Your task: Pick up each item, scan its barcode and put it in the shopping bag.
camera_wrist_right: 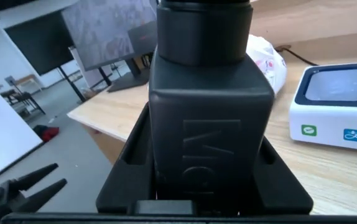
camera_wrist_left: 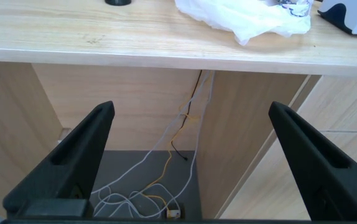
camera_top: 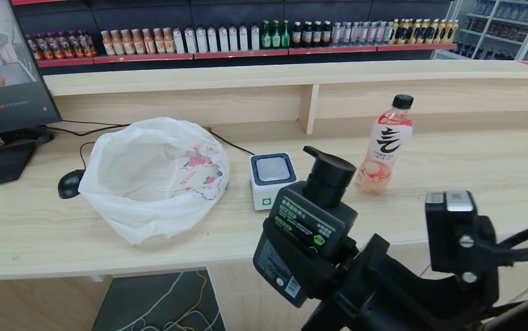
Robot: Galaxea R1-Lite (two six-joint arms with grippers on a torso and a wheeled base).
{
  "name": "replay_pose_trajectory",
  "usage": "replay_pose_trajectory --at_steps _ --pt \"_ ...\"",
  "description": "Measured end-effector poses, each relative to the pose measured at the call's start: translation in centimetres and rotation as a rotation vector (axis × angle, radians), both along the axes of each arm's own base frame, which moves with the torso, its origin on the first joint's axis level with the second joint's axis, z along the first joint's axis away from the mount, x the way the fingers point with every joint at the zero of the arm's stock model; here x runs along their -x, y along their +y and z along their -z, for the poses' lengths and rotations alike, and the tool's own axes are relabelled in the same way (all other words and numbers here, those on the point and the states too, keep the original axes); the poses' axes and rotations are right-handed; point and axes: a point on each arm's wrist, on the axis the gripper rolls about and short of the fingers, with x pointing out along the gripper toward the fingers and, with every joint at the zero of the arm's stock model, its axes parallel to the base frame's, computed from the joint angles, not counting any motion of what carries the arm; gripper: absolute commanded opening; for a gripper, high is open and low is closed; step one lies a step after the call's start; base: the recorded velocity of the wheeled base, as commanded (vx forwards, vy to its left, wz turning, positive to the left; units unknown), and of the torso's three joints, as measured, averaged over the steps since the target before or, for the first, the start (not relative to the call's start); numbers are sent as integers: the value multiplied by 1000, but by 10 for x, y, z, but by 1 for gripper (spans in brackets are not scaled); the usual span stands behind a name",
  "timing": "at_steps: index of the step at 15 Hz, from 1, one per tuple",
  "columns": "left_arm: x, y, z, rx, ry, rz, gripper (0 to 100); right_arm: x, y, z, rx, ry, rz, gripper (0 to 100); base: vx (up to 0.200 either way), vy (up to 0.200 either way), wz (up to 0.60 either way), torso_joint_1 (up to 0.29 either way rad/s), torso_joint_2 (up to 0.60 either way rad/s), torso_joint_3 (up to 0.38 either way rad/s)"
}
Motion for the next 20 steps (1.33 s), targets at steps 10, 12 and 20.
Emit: replay_pose_trajectory --at_steps 10,12,20 --pt "0 0 0 0 0 0 100 18 -27 -25 -241 119 -304 0 0 0 0 0 0 0" --pt "0 0 0 0 0 0 100 19 -29 -27 -281 158 -325 0 0 0 0 0 0 0" --pt "0 0 0 0 0 0 100 24 -38 -29 -298 172 -373 0 0 0 0 0 0 0"
